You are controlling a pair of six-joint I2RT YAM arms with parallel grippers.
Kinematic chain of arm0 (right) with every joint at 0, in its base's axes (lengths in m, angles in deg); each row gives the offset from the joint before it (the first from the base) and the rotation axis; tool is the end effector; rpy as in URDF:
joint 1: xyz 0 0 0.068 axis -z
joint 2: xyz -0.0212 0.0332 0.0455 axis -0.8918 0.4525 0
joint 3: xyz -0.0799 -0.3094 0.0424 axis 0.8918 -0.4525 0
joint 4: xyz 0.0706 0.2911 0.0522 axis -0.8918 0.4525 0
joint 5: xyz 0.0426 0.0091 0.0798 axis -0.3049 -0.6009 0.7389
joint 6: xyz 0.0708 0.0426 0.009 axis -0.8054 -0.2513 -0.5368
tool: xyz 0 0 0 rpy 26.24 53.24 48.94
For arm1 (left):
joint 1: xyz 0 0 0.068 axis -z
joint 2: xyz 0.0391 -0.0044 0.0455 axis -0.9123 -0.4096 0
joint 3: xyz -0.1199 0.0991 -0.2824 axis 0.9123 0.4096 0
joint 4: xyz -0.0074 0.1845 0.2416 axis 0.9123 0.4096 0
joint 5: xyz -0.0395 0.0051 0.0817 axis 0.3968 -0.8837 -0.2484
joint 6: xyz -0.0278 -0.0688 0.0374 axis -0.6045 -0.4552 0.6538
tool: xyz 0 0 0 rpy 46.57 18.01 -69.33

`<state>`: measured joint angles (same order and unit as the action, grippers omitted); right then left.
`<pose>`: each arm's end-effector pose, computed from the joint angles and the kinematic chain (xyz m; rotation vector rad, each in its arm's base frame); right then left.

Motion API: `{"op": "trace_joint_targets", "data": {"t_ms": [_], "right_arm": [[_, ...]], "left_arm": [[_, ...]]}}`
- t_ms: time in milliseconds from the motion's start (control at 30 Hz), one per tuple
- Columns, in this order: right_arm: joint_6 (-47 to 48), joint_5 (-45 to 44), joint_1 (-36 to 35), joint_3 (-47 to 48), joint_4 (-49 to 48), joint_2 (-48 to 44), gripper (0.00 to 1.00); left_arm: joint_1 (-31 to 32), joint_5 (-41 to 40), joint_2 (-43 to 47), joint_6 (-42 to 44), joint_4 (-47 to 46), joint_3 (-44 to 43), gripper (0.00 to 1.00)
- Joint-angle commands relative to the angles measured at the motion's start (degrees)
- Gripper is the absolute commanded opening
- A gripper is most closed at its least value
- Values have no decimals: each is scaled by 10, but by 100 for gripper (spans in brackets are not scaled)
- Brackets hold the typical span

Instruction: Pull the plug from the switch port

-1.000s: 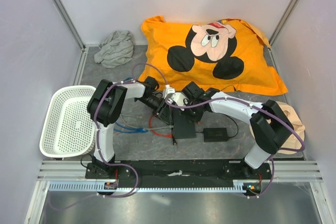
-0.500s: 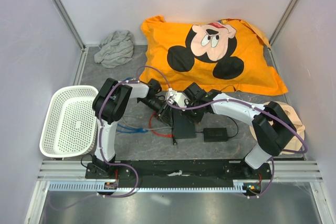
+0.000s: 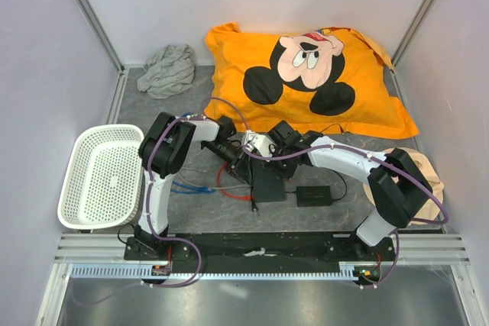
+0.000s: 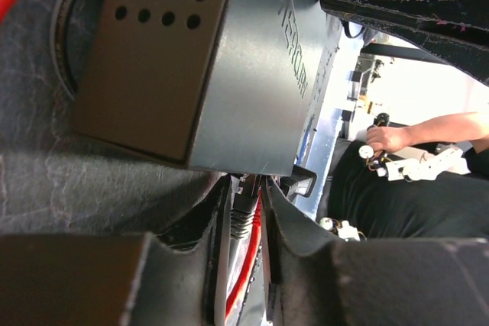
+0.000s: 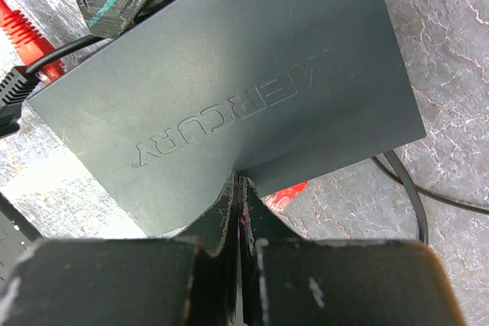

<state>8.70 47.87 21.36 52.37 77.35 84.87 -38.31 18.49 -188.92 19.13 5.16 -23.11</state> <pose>0.2625 0.2523 0.1812 -1.4509 2.3604 0.3613 0.3395 -0.2516 0.0756 -0.8098 -2.3378 1.5828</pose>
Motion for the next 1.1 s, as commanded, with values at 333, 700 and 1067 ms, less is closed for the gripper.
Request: {"op": "trace_joint_targets", "data": {"t_ms": [333,700,1067], "right_arm": [[-1,-10,3,-21,17,23,0],[-1,-10,2,-21,17,28,0],[-3,-12,3,-28,15,28,0]], "left_arm": [[11,1,-20,35,33,-22,2],[7,-61,-14,67,54,-6,2],[-11,-124,-21,96,116,-3,4]]}}
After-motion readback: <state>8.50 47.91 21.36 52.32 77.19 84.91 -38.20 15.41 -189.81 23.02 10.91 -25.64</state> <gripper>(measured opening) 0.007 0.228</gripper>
